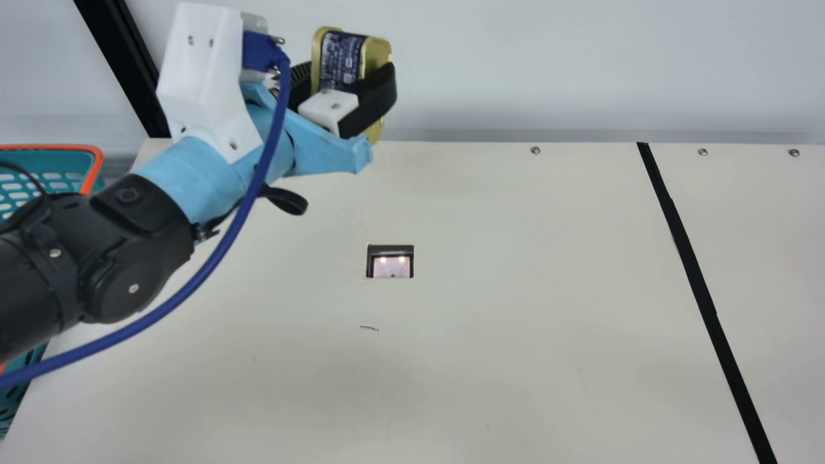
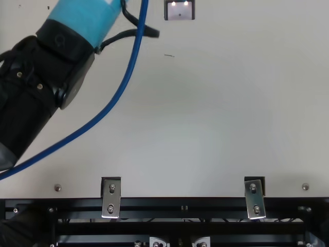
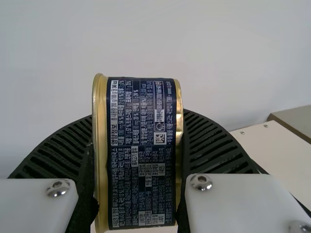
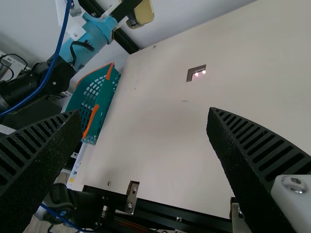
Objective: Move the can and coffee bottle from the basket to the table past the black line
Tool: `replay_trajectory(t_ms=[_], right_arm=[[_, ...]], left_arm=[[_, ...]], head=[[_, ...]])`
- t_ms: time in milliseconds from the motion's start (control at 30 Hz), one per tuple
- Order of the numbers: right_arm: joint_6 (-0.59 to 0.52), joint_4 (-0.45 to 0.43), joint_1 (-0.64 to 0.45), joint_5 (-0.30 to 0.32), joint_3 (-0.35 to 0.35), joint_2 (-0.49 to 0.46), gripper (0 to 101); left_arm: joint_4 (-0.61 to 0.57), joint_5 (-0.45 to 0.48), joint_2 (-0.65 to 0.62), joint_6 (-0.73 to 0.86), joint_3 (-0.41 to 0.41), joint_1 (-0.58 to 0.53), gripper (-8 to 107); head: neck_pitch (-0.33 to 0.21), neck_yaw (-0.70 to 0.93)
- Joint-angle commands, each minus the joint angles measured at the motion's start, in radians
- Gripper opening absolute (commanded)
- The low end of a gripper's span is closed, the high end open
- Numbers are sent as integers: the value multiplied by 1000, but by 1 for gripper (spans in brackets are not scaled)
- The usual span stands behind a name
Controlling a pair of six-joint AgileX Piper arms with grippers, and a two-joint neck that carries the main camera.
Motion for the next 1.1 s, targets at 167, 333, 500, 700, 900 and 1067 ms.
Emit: replay_trajectory(t_ms=[167, 333, 500, 700, 900, 1067], right_arm=[[0, 0, 0, 0, 0, 0, 101], [0, 0, 0, 0, 0, 0, 101], [0, 0, 0, 0, 0, 0, 101], [0, 0, 0, 0, 0, 0, 101], [0, 0, 0, 0, 0, 0, 101], [0, 0, 0, 0, 0, 0, 101]], left_arm=[[-68, 113, -27, 54, -32, 1, 10], [-112, 312, -70, 127, -94, 15, 10], [-72, 535, -99, 178, -153, 30, 10], [-77, 755, -111, 269, -191, -10, 10], [-182, 903, -98, 462, -220, 3, 10], [-250, 975, -67, 619, -237, 20, 10]], head=[[-3, -7], [-3, -7], [-3, -7], [-3, -7], [-3, -7], [-3, -7]])
